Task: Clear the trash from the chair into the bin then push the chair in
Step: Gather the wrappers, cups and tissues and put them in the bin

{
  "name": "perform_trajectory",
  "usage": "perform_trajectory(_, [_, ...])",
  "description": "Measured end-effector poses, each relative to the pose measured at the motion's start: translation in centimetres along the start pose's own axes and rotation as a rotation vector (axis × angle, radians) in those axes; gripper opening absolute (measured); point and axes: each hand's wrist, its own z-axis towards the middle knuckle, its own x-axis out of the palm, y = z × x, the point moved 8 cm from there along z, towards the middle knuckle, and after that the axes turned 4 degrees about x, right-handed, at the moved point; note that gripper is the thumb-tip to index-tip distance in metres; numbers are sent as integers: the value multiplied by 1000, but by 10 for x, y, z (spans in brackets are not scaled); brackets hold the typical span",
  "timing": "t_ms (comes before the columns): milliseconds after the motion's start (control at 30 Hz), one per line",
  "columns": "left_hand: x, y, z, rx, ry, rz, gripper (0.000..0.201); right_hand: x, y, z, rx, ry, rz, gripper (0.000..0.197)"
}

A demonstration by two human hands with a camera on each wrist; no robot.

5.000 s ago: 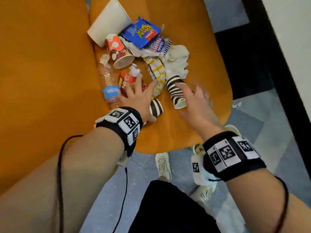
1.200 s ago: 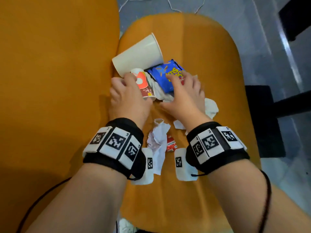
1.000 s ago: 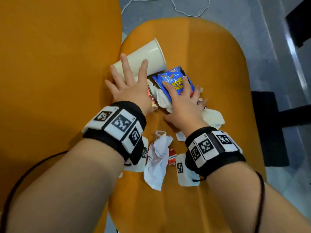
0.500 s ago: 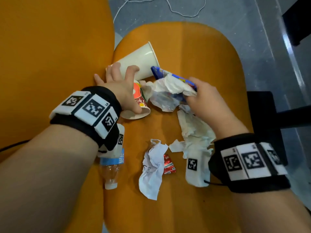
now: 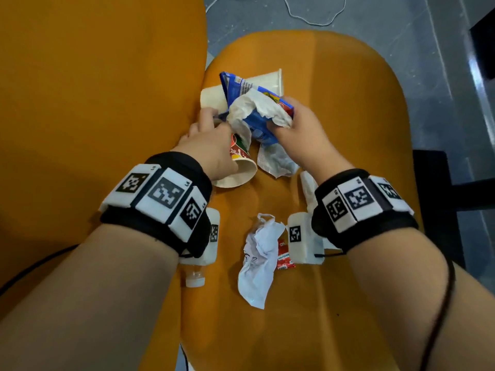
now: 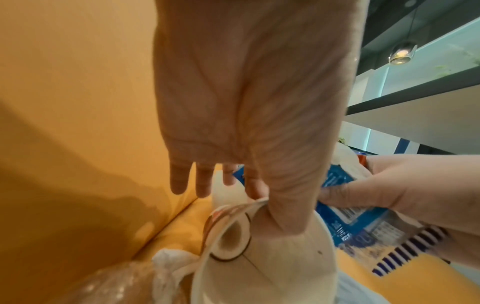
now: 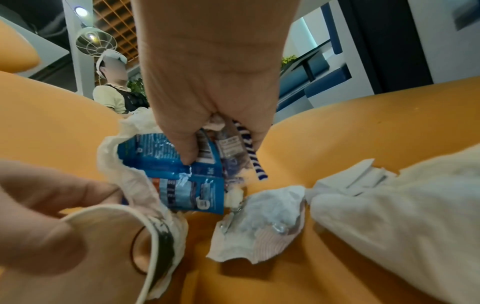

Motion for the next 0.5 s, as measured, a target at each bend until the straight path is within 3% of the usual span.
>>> perform_trajectory(100, [-10, -3, -12, 40, -132, -40, 30, -19, 4, -24, -67, -175, 7, 34])
perform_trajectory(200, [-21, -2, -26, 49, -261, -121, 13, -45, 0, -56, -33, -389, 99, 41])
perform_trajectory(333, [-33, -8, -51, 92, -372, -215, 11, -65, -1, -104, 31, -532, -100, 30])
perform_trajectory(500, [-27, -43, -110, 189, -417, -337, 11, -84, -4, -204, 200, -710, -306, 32])
